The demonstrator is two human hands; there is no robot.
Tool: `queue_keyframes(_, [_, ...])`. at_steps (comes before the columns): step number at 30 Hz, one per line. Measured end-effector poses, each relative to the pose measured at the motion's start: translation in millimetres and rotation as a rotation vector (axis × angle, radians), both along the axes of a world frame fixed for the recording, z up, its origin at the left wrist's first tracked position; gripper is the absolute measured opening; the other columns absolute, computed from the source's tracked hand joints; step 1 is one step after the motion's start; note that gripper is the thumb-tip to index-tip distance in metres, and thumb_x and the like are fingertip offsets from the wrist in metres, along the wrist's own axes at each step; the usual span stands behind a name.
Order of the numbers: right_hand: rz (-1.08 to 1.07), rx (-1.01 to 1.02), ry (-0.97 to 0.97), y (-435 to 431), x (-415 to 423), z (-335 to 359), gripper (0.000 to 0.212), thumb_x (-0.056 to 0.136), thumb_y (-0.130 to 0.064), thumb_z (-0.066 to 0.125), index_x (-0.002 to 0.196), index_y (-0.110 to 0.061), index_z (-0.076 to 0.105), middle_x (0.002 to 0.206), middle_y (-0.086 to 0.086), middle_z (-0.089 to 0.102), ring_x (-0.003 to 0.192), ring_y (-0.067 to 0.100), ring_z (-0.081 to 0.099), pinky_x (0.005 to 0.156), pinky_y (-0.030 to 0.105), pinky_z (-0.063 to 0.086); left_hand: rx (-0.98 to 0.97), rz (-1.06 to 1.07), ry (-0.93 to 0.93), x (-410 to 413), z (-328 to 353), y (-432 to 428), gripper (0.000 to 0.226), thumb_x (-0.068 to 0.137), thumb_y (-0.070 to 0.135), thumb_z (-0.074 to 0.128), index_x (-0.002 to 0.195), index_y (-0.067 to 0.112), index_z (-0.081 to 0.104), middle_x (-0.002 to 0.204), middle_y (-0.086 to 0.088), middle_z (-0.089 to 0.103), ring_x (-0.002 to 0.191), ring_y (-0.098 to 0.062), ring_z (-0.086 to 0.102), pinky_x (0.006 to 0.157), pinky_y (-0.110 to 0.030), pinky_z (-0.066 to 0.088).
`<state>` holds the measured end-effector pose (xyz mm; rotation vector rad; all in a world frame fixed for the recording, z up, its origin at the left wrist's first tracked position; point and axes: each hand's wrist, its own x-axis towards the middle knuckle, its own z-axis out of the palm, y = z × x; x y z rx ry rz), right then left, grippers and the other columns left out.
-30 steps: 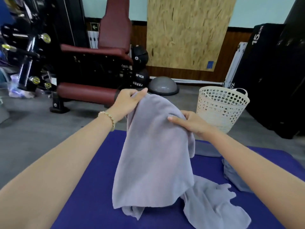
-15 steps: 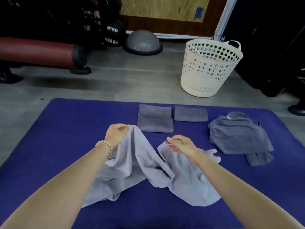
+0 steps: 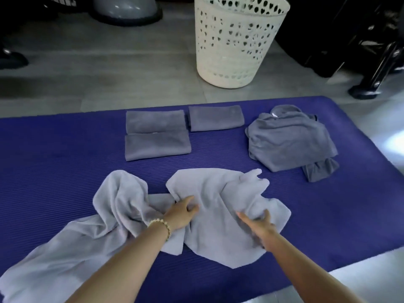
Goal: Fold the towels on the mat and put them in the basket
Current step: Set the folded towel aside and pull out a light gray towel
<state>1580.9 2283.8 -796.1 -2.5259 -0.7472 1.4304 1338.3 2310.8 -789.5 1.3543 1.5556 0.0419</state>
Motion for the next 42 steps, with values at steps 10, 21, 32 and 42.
queue_keyframes(10, [-0.055, 0.320, 0.429, 2.0, -29.1, -35.6, 0.108, 0.045, -0.071, 0.083, 0.135, -0.026, 0.045, 0.128, -0.008, 0.060, 0.120, 0.013, 0.056, 0.100, 0.036, 0.049, 0.002, -0.150, -0.014, 40.9, -27.0, 10.0, 0.045, 0.102, 0.046, 0.028, 0.135, 0.023, 0.046, 0.122, 0.005, 0.058, 0.101, -0.007, 0.053, 0.092, -0.021, 0.035])
queue_keyframes(21, [-0.001, 0.666, 0.272, 39.5, 43.7, 40.5, 0.036, 0.073, -0.027, 0.083, 0.102, -0.012, 0.068, 0.097, 0.002, 0.073, 0.091, 0.018, 0.070, 0.083, 0.041, 0.058, 0.132, 0.059, -0.446, 88.0, 9.9, 30.1, 0.043, 0.104, 0.035, 0.020, 0.117, 0.030, 0.060, 0.123, 0.014, 0.057, 0.118, -0.003, 0.050, 0.092, -0.002, 0.033])
queue_keyframes(32, [0.092, 0.955, -0.248, 166.2, 160.7, 181.6, 0.039, 0.084, -0.027, 0.071, 0.115, -0.006, 0.061, 0.105, 0.007, 0.064, 0.101, 0.025, 0.062, 0.075, 0.028, 0.047, 0.497, -0.114, -0.301, 146.5, 83.5, 104.8, 0.049, 0.101, 0.045, 0.029, 0.144, 0.025, 0.038, 0.147, 0.010, 0.038, 0.132, -0.005, 0.034, 0.104, -0.007, 0.022])
queue_keyframes(42, [0.303, 0.555, -0.195, 137.9, 114.8, 96.7, 0.080, 0.089, -0.035, 0.065, 0.151, -0.013, 0.020, 0.157, 0.007, 0.023, 0.143, 0.026, 0.025, 0.115, 0.036, 0.023, 0.343, -0.184, 0.290, 15.3, 13.9, 61.6, 0.056, 0.097, 0.053, 0.032, 0.144, 0.023, 0.037, 0.146, 0.004, 0.042, 0.136, -0.017, 0.035, 0.109, -0.037, 0.033])
